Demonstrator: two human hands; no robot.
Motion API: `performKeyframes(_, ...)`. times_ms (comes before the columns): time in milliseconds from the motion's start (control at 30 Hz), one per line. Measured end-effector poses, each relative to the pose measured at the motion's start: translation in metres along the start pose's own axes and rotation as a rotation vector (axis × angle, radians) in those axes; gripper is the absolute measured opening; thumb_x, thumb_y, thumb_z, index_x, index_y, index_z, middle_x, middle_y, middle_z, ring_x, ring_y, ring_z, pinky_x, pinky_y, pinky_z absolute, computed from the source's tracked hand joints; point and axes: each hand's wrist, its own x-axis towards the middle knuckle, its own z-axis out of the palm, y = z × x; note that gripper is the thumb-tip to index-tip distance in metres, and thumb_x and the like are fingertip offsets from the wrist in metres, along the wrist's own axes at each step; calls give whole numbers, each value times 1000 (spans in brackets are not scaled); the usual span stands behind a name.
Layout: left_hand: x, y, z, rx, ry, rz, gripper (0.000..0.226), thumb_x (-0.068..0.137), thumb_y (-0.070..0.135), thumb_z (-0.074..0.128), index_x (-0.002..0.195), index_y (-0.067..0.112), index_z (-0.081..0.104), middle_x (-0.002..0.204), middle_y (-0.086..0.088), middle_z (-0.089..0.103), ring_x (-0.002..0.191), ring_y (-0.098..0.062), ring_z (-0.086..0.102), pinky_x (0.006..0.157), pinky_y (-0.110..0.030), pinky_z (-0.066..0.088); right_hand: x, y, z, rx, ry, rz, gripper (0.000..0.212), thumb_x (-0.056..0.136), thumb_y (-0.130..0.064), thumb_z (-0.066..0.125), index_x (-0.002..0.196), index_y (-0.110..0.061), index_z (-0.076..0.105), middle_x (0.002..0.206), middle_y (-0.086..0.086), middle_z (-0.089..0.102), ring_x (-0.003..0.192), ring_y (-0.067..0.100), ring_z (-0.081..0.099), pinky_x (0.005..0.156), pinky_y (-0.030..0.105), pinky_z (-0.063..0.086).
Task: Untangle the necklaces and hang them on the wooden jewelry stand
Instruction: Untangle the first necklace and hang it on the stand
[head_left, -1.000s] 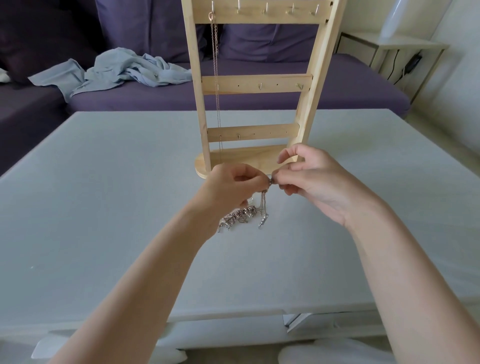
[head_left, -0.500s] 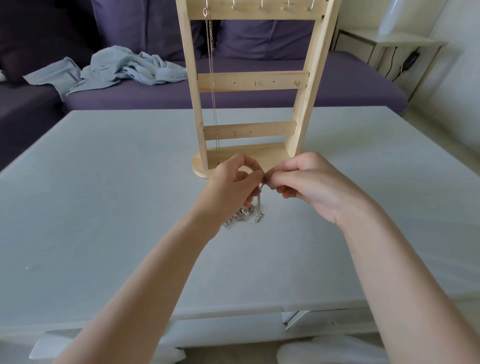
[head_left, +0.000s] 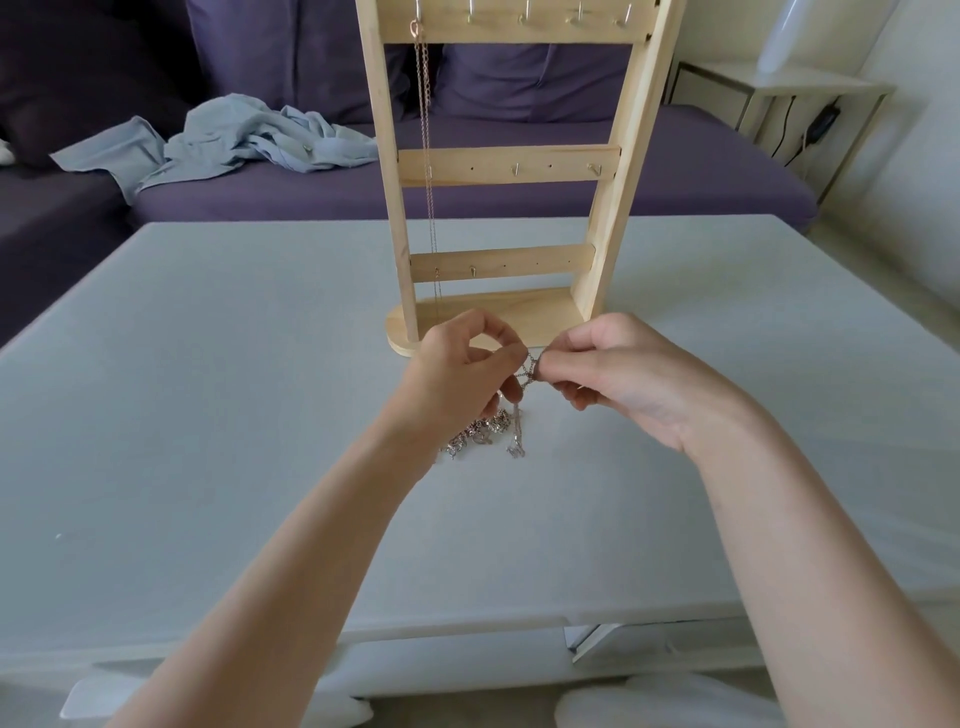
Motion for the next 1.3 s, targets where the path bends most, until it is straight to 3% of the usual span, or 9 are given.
performKeyframes(200, 1, 3, 0, -90, -29, -140, 13, 92, 15, 55, 81, 13, 63, 48, 7, 57, 40, -7, 38, 46, -13, 36, -1, -1, 0, 157, 16, 5, 14, 81, -3, 61, 68, -8, 61, 61, -1, 50, 57, 10, 46, 56, 20, 38)
performKeyframes(367, -1, 4, -4, -204, -171, -218, 16, 88, 25, 63, 80, 14, 72, 60, 7, 59, 46, -4, 42, 51, -15, 41, -1, -3, 2, 242, 10, 34, 26, 83, -5, 51, 57, -7, 53, 55, 0, 49, 54, 13, 44, 52, 22, 36)
performKeyframes(500, 0, 2, -5, -170, -130, -227, 8, 83, 23, 68, 83, 16, 72, 67, 9, 61, 49, -3, 43, 54, -16, 41, 0, -2, 3, 200, -21, 2, 26, 86, -8, 48, 60, -6, 51, 57, 1, 46, 54, 14, 41, 52, 22, 35)
performKeyframes(633, 1, 1, -6, -279, -90, -249, 10, 85, 19, 66, 75, 20, 65, 69, 9, 60, 49, -3, 43, 50, -14, 42, 0, -2, 2, 202, -4, -49, 25, 85, -7, 54, 61, -6, 54, 58, 1, 48, 52, 11, 44, 51, 19, 37)
performKeyframes(833, 1, 2, -4, -296, -86, -176, 14, 89, 17, 61, 75, 19, 61, 63, 10, 58, 53, -4, 44, 56, -16, 43, 0, -3, 0, 282, 36, -88, 23, 83, 6, 56, 66, -9, 53, 63, 3, 60, 56, 10, 55, 55, 17, 44)
performKeyframes(1033, 1, 1, -3, -372, -150, -162, 13, 89, 13, 60, 77, 17, 60, 67, 6, 57, 61, -7, 50, 64, -19, 47, -1, -4, -2, 353, 74, -104, 27, 82, 12, 52, 69, -11, 52, 60, 2, 59, 54, 12, 53, 54, 19, 44)
performKeyframes(1200, 0, 3, -2, -360, -156, -96, 18, 81, -2, 65, 89, 12, 57, 71, 3, 59, 74, -15, 55, 87, -30, 52, -2, -5, -5, 368, 24, -88, 28, 85, 11, 48, 71, -12, 55, 62, 0, 60, 57, 12, 61, 55, 19, 48)
performKeyframes(1300, -1, 3, -1, -246, -68, -36, 21, 78, -5, 68, 89, 10, 57, 73, -1, 57, 74, -19, 56, 90, -36, 51, -2, -3, -4, 331, 1, -90, 31, 85, 13, 45, 69, -9, 60, 58, -2, 62, 58, 10, 64, 57, 17, 51)
